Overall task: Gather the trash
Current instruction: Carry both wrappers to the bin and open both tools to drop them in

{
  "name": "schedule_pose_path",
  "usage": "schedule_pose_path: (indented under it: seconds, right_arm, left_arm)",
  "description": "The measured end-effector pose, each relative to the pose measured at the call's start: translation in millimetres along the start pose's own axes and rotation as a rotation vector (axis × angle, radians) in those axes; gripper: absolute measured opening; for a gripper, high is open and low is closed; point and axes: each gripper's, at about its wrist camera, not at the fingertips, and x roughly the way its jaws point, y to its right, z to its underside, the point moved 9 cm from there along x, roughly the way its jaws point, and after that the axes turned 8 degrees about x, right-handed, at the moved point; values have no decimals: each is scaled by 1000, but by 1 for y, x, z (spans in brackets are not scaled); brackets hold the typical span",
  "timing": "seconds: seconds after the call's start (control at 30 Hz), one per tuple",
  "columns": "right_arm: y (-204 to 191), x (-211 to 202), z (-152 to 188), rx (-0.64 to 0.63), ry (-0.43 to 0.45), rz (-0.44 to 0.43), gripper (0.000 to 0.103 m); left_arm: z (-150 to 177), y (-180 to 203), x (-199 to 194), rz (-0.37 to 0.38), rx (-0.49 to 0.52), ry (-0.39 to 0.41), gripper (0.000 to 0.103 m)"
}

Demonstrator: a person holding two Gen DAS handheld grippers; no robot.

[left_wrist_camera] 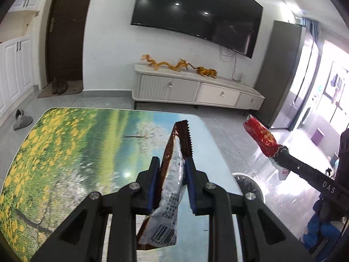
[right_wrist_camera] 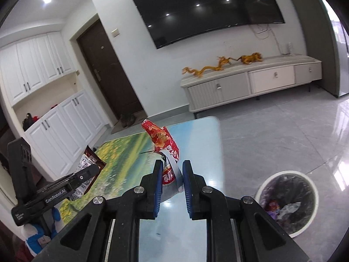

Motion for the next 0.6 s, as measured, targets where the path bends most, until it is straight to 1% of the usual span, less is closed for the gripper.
schedule_pose_path:
  seconds: [0.17, 0.37, 0.6]
  right_arm:
    - [43, -11, -5, 54, 20, 87, 17]
    - [107, -18, 0, 180, 19, 148, 17]
    - [173, -24, 9, 282, 7, 221, 17]
  left_arm:
    - [-3, 54, 22, 32, 78, -39, 22]
    - [6, 115, 58, 73, 180, -111, 22]
    - [18, 181, 95, 128, 280, -172, 22]
